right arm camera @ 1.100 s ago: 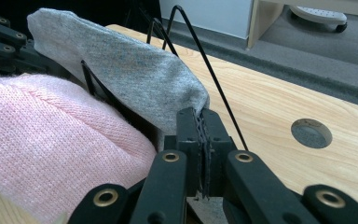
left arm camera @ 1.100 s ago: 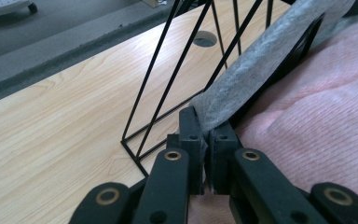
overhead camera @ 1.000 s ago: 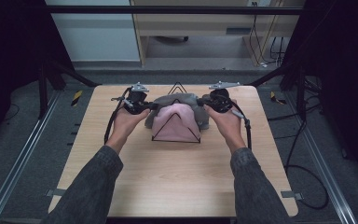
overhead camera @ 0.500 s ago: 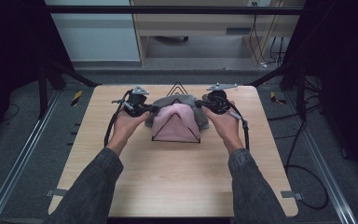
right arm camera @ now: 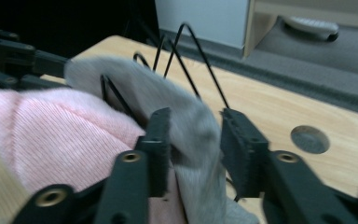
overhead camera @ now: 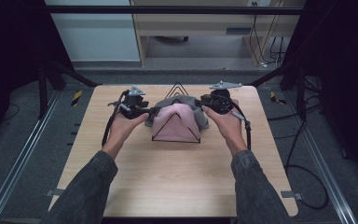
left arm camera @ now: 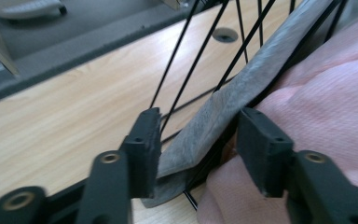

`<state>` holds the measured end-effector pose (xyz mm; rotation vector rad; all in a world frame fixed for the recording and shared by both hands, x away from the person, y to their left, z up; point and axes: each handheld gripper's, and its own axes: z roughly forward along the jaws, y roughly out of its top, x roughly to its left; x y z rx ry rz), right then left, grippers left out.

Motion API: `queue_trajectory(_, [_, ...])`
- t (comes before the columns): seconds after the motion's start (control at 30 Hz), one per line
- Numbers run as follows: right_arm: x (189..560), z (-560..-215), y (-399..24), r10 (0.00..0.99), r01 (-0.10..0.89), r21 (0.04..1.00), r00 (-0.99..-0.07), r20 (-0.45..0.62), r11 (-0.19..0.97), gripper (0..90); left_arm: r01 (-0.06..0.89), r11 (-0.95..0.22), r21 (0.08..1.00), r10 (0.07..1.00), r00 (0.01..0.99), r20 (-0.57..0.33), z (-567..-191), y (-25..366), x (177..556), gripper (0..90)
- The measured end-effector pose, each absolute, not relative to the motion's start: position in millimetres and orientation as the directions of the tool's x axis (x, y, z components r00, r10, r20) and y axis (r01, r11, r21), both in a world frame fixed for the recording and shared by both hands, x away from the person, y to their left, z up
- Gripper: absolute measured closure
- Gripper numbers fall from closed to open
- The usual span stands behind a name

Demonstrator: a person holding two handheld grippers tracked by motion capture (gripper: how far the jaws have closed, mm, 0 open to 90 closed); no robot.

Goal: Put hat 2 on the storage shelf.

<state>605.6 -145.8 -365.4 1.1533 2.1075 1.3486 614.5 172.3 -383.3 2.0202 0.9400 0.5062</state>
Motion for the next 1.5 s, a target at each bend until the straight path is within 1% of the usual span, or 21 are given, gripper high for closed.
queue_trajectory(0.03, [603.8, -362.8, -146.6, 0.806, 0.428, 0.882, -0.582, 0.103, 0.196, 56.7, 0.428, -0.37, 0.824, 0.772, 0.636, 0.015, -379.7, 174.0, 611.9, 45.1])
queue_trajectory(0.17, [597.8, -353.8, -151.5, 0.827, 0.408, 0.895, -0.556, 0.085, 0.182, 46.4, 0.403, -0.36, 0.841, 0.769, 0.638, 0.023, -366.5, 178.9, 602.3, 33.0])
queue_trajectory(0.23, [596.2, -351.6, -153.9, 0.832, 0.402, 0.898, -0.55, 0.081, 0.179, 43.4, 0.397, -0.366, 0.841, 0.765, 0.643, 0.03, -363.4, 179.7, 598.4, 28.1])
queue_trajectory(0.57, [583.2, -339.6, -161.1, 0.84, 0.376, 0.91, -0.54, 0.061, 0.176, 29.4, 0.39, -0.378, 0.84, 0.757, 0.652, 0.037, -360.4, 184.5, 584.2, 13.2])
queue_trajectory(0.67, [578.3, -335.6, -162.6, 0.838, 0.373, 0.911, -0.542, 0.06, 0.176, 25.1, 0.377, -0.397, 0.837, 0.748, 0.661, 0.057, -359.0, 185.7, 578.4, 8.9])
queue_trajectory(0.8, [568.5, -329.5, -165.5, 0.836, 0.359, 0.913, -0.547, 0.039, 0.193, 20.6, 0.359, -0.405, 0.841, 0.737, 0.672, 0.068, -357.1, 187.3, 568.6, 5.7])
queue_trajectory(1.03, [545.9, -328.0, -174.0, 0.829, 0.356, 0.904, -0.559, 0.004, 0.236, 15.6, 0.328, -0.447, 0.832, 0.707, 0.7, 0.104, -360.1, 195.4, 541.7, 4.6])
queue_trajectory(1.23, [524.1, -337.9, -184.5, 0.823, 0.364, 0.891, -0.567, -0.018, 0.27, 12.2, 0.333, -0.483, 0.81, 0.682, 0.724, 0.109, -369.8, 204.1, 523.5, 4.6])
queue_trajectory(1.5, [501.9, -360.3, -198.5, 0.825, 0.383, 0.868, -0.562, -0.054, 0.318, 10.4, 0.347, -0.535, 0.77, 0.659, 0.742, 0.124, -393.2, 212.8, 507.9, 4.8])
